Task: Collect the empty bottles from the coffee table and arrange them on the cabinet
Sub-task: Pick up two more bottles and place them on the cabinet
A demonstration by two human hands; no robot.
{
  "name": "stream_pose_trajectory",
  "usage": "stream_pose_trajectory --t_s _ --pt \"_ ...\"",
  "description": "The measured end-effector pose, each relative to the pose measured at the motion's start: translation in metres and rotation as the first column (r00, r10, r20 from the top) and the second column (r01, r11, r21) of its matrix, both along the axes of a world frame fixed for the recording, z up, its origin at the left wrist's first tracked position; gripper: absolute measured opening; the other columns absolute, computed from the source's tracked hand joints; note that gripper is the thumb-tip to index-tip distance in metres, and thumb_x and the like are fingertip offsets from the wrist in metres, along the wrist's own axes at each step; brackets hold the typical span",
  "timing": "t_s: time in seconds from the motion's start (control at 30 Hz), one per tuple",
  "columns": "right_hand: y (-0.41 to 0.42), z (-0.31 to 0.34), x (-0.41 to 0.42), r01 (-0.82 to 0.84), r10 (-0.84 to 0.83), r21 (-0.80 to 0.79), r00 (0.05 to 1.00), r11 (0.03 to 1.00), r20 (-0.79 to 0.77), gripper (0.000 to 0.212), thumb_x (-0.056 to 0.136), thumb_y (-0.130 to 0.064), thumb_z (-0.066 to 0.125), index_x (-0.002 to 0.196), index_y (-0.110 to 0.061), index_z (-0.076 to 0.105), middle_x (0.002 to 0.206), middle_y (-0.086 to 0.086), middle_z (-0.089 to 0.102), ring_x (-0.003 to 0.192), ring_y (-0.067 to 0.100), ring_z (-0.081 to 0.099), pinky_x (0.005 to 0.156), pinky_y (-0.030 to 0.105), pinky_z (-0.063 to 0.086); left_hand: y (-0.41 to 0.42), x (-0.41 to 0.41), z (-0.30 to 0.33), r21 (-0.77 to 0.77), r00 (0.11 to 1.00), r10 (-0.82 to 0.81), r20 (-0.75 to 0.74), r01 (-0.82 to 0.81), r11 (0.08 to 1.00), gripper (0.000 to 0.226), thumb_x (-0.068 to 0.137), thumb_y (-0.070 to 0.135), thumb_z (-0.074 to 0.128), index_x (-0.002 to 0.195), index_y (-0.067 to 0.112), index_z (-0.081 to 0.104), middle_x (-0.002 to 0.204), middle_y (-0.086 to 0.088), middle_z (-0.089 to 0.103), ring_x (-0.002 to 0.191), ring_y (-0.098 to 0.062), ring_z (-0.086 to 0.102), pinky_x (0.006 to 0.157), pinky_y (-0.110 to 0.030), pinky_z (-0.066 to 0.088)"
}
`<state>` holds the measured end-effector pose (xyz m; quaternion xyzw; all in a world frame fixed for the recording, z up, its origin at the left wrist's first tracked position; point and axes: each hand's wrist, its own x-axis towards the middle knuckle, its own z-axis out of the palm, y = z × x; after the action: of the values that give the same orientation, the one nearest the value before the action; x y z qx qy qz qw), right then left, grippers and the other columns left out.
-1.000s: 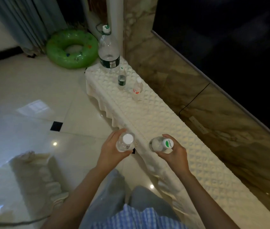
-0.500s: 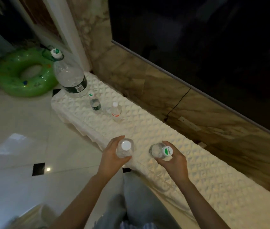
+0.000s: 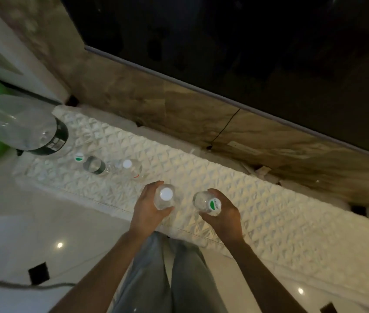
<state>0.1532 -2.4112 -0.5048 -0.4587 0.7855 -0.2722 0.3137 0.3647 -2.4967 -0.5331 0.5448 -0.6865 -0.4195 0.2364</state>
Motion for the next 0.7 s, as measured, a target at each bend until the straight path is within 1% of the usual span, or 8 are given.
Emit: stream_pose_trajectory --t_s 0.1,0.23,0.3,0.4,0.47,0.5,0.6,0.7 --pt "-0.001 -0.024 0.009 0.052 -0.053 -0.01 0.998 0.999 -0.041 0.066 0.063 -0.025 0.086 0.122 -0.023 0.057 0.115 -0.002 0.066 0.101 0.012 0.061 0.087 0.023 0.049 -0.019 0.001 -0.026 0.005 0.996 -0.083 0.044 0.083 0.997 0.078 0.057 0.022 0.089 0.124 0.011 0.051 0.121 -0.007 0.058 0.112 -0.01 0.051 0.095 -0.013 0.035" --pt "0.001 -0.053 0.018 0.134 -0.133 0.021 0.989 0.991 -0.058 0.07 0.061 -0.028 0.086 0.123 -0.032 0.054 0.116 -0.007 0.065 0.098 0.003 0.057 0.084 0.018 0.046 -0.036 0.003 -0.065 0.014 0.989 -0.139 0.056 0.138 0.99 0.077 0.057 0.022 0.088 0.124 0.009 0.051 0.122 -0.01 0.059 0.113 -0.017 0.053 0.097 -0.023 0.038" --pt "0.004 -0.067 0.021 0.166 -0.164 0.027 0.985 0.986 -0.058 0.071 0.06 -0.028 0.086 0.122 -0.035 0.053 0.116 -0.01 0.063 0.098 0.0 0.054 0.085 0.019 0.047 -0.04 0.005 -0.083 0.026 0.985 -0.165 0.047 0.164 0.986 0.078 0.058 0.021 0.088 0.124 0.011 0.05 0.123 -0.009 0.058 0.114 -0.015 0.051 0.096 -0.023 0.038" --pt "0.006 -0.083 0.026 0.209 -0.205 0.04 0.975 0.977 -0.083 0.071 0.059 -0.027 0.087 0.121 -0.034 0.053 0.116 -0.007 0.064 0.098 0.0 0.053 0.084 0.016 0.045 -0.042 0.008 -0.106 0.048 0.984 -0.178 0.031 0.176 0.983 0.078 0.058 0.022 0.088 0.125 0.016 0.048 0.122 -0.003 0.055 0.113 -0.007 0.047 0.093 -0.012 0.034" --pt "0.007 -0.094 0.028 0.226 -0.22 0.051 0.971 0.973 -0.098 0.071 0.058 -0.026 0.087 0.121 -0.031 0.055 0.116 -0.005 0.065 0.098 0.001 0.053 0.084 0.014 0.041 -0.042 0.01 -0.119 0.066 0.98 -0.193 0.04 0.19 0.98 0.077 0.058 0.023 0.087 0.124 0.017 0.048 0.122 -0.002 0.055 0.113 -0.007 0.047 0.092 -0.008 0.032" --pt "0.008 -0.098 0.03 0.229 -0.222 0.056 0.97 0.972 -0.1 0.071 0.058 -0.027 0.087 0.121 -0.03 0.055 0.115 -0.005 0.065 0.098 0.002 0.054 0.083 0.014 0.04 -0.042 0.011 -0.125 0.072 0.978 -0.201 0.047 0.197 0.978 0.077 0.058 0.023 0.088 0.124 0.017 0.049 0.122 -0.003 0.056 0.113 -0.009 0.049 0.093 -0.01 0.034" --pt "0.006 -0.11 0.033 0.238 -0.231 0.066 0.969 0.969 -0.091 0.067 0.06 -0.029 0.086 0.12 -0.029 0.055 0.113 -0.005 0.065 0.097 0.005 0.056 0.081 0.009 0.037 -0.038 0.015 -0.14 0.079 0.975 -0.214 0.06 0.21 0.975 0.077 0.058 0.022 0.088 0.124 0.015 0.049 0.122 -0.007 0.056 0.113 -0.016 0.051 0.093 -0.024 0.041" --pt "0.003 -0.117 0.036 0.246 -0.239 0.074 0.967 0.967 -0.09 0.065 0.062 -0.029 0.086 0.12 -0.027 0.056 0.113 -0.003 0.066 0.097 0.005 0.055 0.081 0.009 0.035 -0.033 0.017 -0.147 0.059 0.971 -0.231 0.064 0.228 0.972 0.078 0.057 0.021 0.089 0.124 0.016 0.049 0.121 -0.008 0.057 0.112 -0.015 0.052 0.091 -0.023 0.041"
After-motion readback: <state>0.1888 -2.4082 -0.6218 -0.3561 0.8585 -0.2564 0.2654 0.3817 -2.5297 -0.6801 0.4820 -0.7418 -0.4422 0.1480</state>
